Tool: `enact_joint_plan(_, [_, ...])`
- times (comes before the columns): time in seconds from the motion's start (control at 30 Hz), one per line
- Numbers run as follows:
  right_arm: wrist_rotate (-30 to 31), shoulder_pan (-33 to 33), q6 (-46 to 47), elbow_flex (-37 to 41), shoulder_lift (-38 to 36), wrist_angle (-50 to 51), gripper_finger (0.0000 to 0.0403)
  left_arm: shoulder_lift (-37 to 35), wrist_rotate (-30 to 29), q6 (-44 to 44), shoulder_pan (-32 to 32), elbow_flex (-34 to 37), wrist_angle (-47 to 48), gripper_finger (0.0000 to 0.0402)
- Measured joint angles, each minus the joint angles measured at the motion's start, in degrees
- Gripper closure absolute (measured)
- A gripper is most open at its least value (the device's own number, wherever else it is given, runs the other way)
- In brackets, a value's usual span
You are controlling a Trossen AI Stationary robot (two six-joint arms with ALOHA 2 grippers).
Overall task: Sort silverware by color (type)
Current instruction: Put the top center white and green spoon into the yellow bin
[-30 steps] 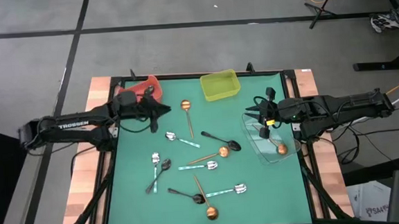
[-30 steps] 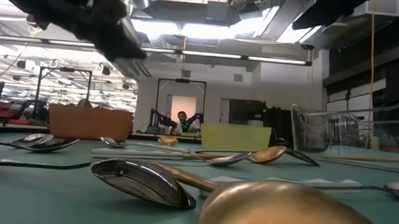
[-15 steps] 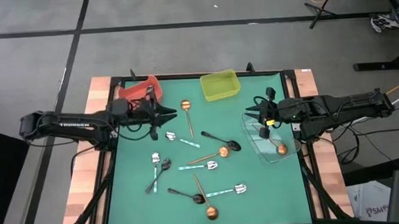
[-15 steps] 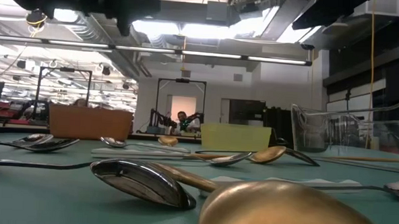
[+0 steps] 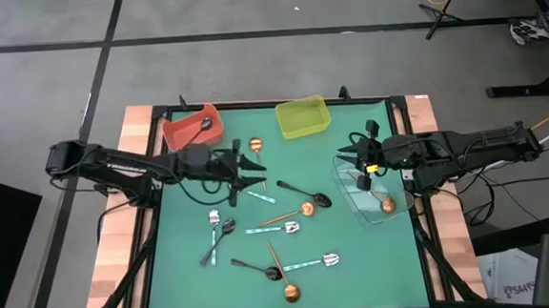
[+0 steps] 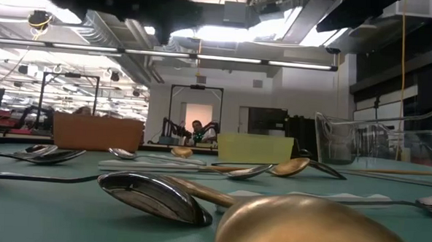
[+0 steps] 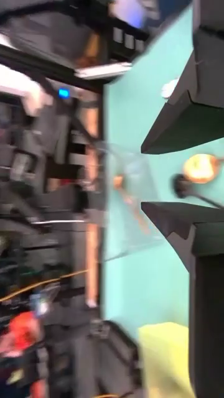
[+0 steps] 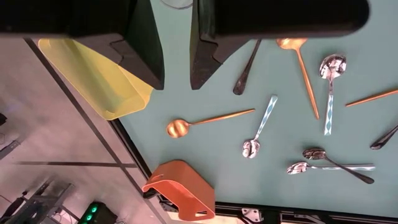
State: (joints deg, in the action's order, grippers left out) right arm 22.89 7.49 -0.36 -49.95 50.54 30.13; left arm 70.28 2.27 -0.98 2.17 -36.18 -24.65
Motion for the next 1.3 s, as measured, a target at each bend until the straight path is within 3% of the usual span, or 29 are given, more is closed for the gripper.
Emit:
enact_joint_plan(0.27, [0.0,0.0,0.0,0.0,0.0,0.0,0.0336,7.5,-1.4,1.5,0.0,-7.9,20.6,0.0272])
enact_joint_plan(0.53, [0.0,0.0,0.0,0.0,0.0,0.0,0.0336,14.7,-4.7,6.8,0.0,-8.9,30.9,0.0272])
enact_joint_plan(1.1, [0.0,0.0,0.0,0.0,0.0,0.5,0.0336,26.6,-5.3,10.5,0.6,-9.1,36.6,0.0274])
enact_joint_plan(1.3, [0.0,0.0,0.0,0.0,0.0,0.5,0.0336,26.8,-4.1,10.4,1.0,-9.1,37.1,0.0304])
